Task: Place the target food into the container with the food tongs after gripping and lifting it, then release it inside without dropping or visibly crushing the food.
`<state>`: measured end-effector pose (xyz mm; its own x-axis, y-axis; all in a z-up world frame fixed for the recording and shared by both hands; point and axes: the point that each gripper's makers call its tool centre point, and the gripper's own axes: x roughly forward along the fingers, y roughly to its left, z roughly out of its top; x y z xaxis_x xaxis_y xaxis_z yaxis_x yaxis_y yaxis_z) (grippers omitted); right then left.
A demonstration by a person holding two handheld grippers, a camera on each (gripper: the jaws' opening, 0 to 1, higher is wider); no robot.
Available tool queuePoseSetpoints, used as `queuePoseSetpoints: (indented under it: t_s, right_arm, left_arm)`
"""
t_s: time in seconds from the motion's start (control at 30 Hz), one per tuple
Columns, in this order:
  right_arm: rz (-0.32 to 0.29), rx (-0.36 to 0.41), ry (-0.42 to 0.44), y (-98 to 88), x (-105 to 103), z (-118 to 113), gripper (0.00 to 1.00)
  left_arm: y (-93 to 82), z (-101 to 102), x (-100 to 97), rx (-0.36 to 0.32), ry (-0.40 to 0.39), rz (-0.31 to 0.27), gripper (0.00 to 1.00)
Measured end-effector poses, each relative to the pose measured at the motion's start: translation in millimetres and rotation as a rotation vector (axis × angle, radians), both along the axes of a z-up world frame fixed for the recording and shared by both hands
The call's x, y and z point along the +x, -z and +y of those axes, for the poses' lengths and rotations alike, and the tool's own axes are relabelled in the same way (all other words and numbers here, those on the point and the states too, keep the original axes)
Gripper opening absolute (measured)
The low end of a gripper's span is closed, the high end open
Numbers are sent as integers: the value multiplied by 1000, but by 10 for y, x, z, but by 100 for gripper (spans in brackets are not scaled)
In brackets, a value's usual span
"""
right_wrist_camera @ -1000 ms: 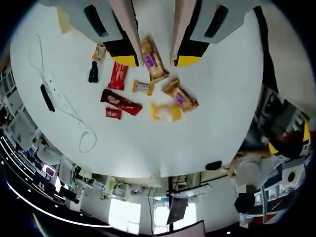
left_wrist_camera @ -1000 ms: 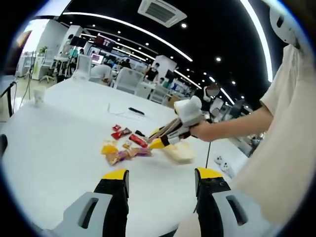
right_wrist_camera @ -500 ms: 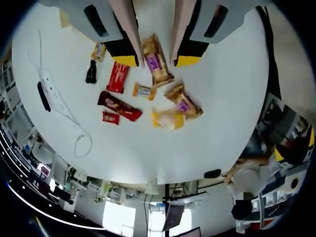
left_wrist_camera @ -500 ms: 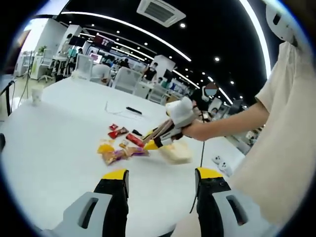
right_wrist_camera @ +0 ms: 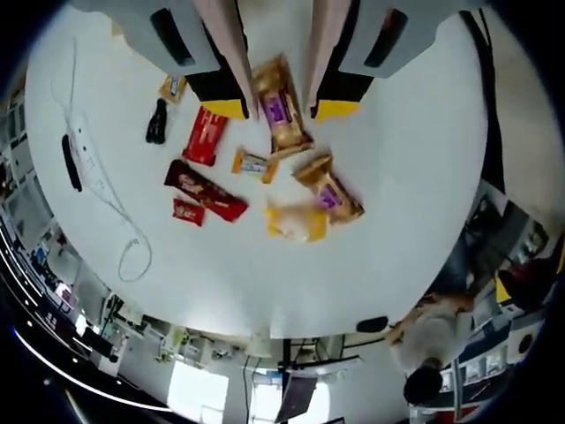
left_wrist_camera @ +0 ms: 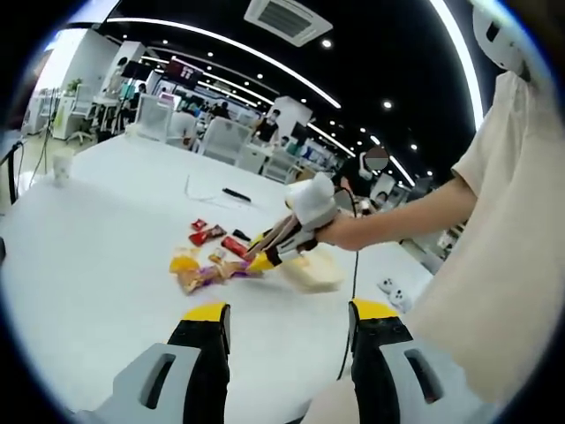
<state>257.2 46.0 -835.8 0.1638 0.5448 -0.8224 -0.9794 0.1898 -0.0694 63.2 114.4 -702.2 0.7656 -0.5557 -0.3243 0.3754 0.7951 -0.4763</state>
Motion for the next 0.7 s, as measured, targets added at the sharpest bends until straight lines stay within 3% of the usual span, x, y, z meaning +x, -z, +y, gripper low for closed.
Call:
queuePoseSetpoints:
  t_s: [0.7]
  right_arm:
    - [22,-21,8,145,-11,-25,24]
  left_arm:
    - [21,71,-4,-10,-20,13,53]
